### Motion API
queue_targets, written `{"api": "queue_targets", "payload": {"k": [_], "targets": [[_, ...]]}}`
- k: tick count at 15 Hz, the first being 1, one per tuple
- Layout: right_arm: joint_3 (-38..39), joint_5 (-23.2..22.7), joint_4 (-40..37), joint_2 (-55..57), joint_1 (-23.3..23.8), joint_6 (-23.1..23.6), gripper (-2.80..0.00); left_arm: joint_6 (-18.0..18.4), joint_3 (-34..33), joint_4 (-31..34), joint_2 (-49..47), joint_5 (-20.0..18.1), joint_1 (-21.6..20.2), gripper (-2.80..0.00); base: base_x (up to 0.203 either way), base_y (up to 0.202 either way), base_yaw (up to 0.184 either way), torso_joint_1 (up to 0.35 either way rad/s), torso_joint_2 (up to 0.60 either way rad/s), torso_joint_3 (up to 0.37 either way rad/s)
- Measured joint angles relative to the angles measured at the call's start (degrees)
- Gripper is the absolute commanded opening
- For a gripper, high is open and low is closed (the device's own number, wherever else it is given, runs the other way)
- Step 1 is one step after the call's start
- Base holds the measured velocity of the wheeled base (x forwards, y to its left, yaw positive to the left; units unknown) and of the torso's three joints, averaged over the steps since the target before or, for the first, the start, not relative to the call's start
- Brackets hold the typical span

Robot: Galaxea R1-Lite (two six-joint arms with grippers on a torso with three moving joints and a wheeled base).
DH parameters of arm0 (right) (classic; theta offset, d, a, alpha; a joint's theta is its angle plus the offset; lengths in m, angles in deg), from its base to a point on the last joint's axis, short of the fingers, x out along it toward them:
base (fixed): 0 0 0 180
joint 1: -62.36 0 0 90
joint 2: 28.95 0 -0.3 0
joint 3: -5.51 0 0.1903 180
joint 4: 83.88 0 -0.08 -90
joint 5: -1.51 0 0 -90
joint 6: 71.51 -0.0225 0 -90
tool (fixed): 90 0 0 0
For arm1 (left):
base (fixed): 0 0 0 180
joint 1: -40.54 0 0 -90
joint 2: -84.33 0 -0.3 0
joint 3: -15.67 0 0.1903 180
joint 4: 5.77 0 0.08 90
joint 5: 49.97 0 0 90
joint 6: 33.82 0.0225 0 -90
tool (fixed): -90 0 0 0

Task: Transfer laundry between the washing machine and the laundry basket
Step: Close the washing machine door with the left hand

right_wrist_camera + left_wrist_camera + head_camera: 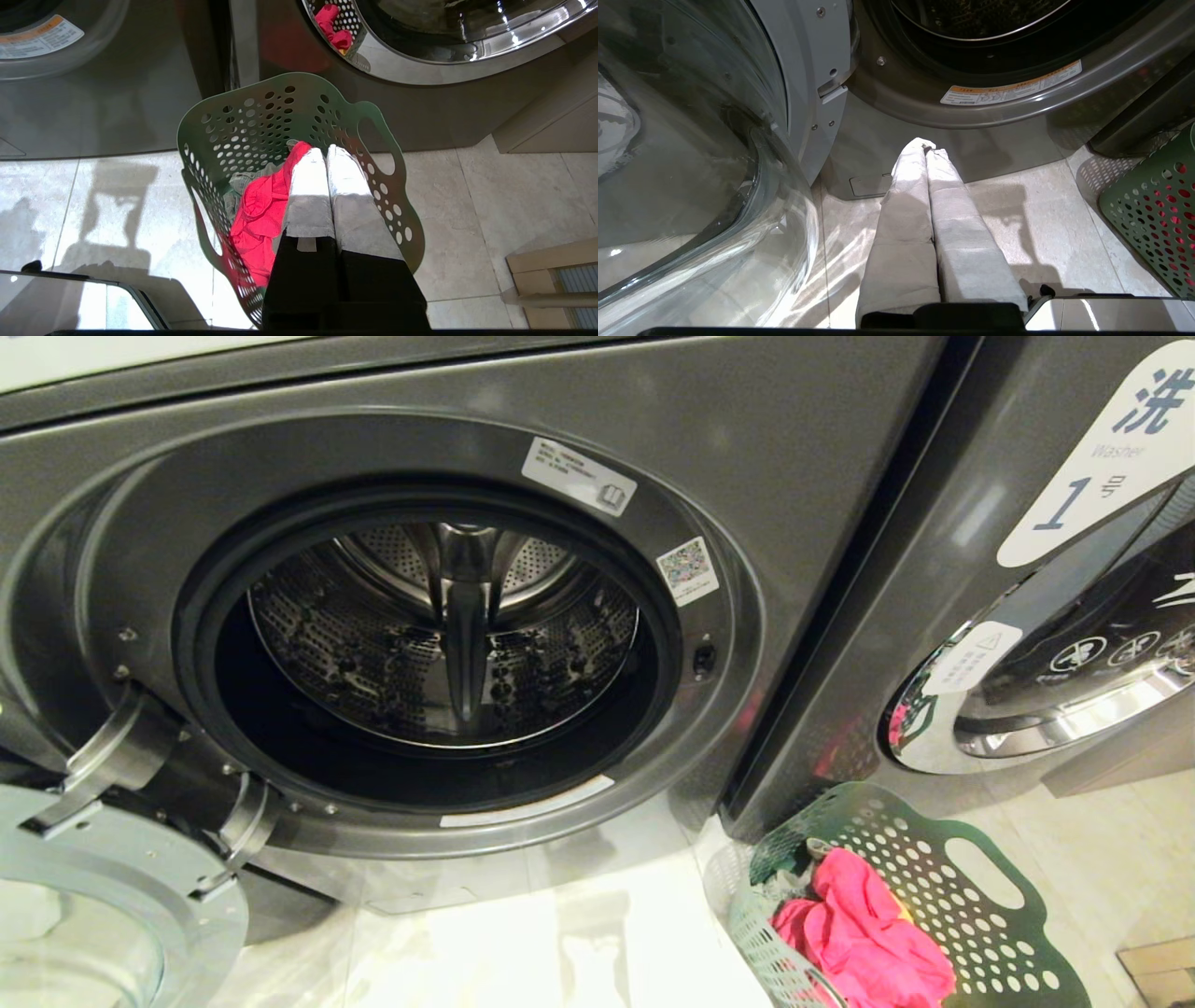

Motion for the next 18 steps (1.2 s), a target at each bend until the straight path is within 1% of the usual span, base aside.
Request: {"api": "queue_targets", "payload": {"k": [18], "targets": [[0.0,-0.1,0.0,0.0,0.0,-0.5,-2.8,0.0,0.0,-0.1,0.0,0.0,0.0,-2.8,0.0,0.0,0.0,0.002,0.0,0.196]]}}
